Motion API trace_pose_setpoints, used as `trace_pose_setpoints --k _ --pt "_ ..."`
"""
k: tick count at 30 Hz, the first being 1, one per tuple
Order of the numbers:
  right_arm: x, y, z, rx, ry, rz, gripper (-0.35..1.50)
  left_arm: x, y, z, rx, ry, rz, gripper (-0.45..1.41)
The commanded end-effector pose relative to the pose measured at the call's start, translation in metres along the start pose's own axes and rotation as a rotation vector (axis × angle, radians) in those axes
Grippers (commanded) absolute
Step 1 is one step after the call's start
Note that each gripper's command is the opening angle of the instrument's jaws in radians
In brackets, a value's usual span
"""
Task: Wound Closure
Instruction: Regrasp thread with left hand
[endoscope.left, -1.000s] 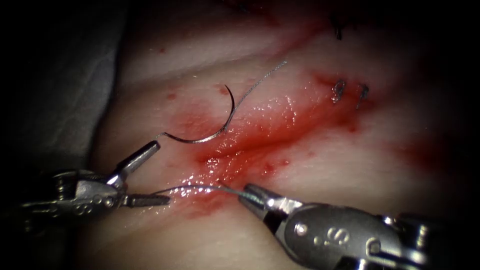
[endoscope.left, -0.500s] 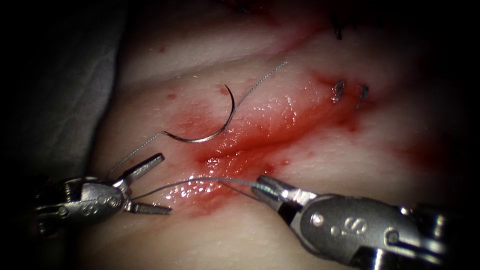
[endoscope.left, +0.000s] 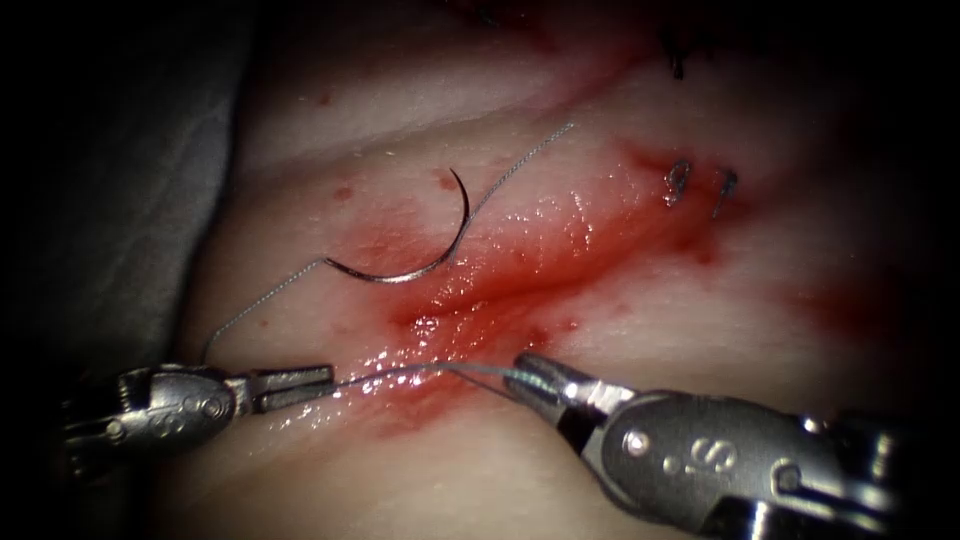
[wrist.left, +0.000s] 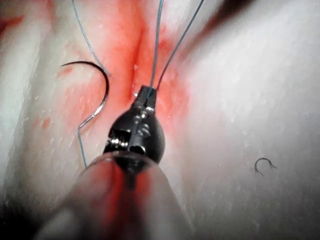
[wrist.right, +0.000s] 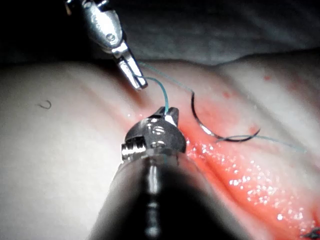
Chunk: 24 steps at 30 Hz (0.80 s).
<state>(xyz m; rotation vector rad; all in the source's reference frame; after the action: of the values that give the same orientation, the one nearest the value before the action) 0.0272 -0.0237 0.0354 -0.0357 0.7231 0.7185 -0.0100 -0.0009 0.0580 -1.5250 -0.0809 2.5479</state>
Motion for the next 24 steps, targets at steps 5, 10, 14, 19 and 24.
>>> trace_pose_setpoints --k 5,10,14,19,24 --pt "-0.0001 0.0000 0.0011 0.049 0.105 0.008 0.94 0.0006 -0.0013 0.0003 0.059 0.055 -0.003 -0.45" --pt "0.0001 0.0014 0.0011 0.127 0.172 0.019 1.48 0.0009 -0.0031 -0.0012 0.131 0.068 -0.017 -0.45" --pt "-0.0002 0.0033 -0.0005 0.215 0.266 0.125 1.48 0.0006 -0.0049 -0.0029 0.195 0.078 -0.033 -0.45" --pt "-0.0010 0.0072 -0.0028 0.320 0.330 0.272 1.48 0.0001 -0.0070 -0.0044 0.301 0.019 -0.060 -0.45" --pt "-0.0028 0.0113 -0.0032 0.397 0.374 0.288 0.41 -0.0007 -0.0083 -0.0043 0.367 -0.013 -0.072 -0.45"
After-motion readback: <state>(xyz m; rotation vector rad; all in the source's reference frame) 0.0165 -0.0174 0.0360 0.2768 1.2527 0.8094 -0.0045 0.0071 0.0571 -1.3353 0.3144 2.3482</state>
